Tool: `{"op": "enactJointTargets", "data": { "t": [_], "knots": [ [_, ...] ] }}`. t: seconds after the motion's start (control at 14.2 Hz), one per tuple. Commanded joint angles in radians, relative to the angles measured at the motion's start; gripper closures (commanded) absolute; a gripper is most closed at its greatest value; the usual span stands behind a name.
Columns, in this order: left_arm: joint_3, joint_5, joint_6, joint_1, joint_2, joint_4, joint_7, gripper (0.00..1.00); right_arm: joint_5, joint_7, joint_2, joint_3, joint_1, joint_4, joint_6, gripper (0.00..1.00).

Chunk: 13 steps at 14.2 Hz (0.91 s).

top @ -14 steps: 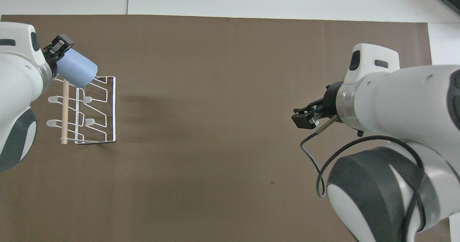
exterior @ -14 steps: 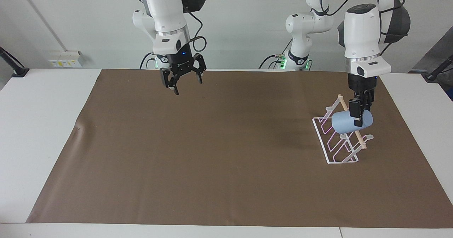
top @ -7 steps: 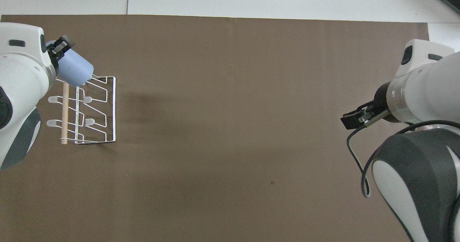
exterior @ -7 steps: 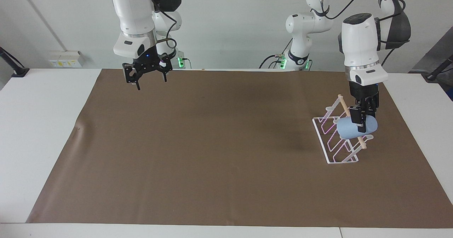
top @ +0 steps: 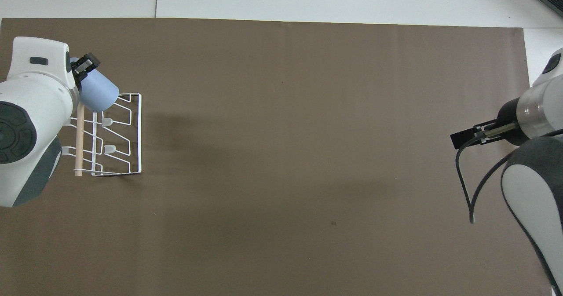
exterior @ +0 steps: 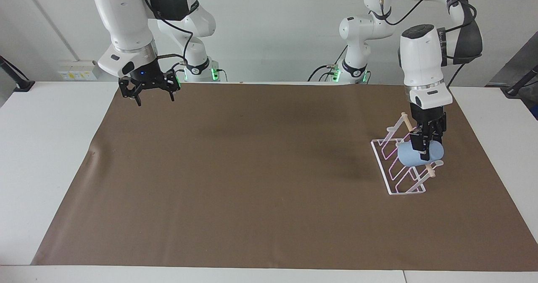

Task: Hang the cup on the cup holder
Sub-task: 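Lower the cup onto a rack hook with the left gripper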

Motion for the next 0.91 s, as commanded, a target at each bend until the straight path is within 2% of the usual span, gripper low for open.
{"op": "enactJointTargets", "data": {
  "t": [0.0,0.14,0.35,0.84],
  "knots": [
    [-0.001,0.033,0.028,0.0,-0.01,-0.032,-0.031,1.0,0.047,0.051,0.011,-0.041,0.028,0.002,0.004,0.0],
    [-0.001,0.058,0.028,0.0,-0.013,-0.044,-0.051,1.0,0.048,0.054,0.025,-0.108,0.091,0.046,-0.018,0.0],
    [-0.001,0.061,0.048,-0.007,-0.018,-0.07,-0.1,1.0,0.048,0.054,0.057,-0.128,0.108,0.129,-0.082,0.0],
    [-0.001,0.061,0.056,-0.011,-0.019,-0.096,-0.108,1.0,0.047,0.046,0.053,-0.13,0.09,0.111,-0.068,0.0]
  ]
}}
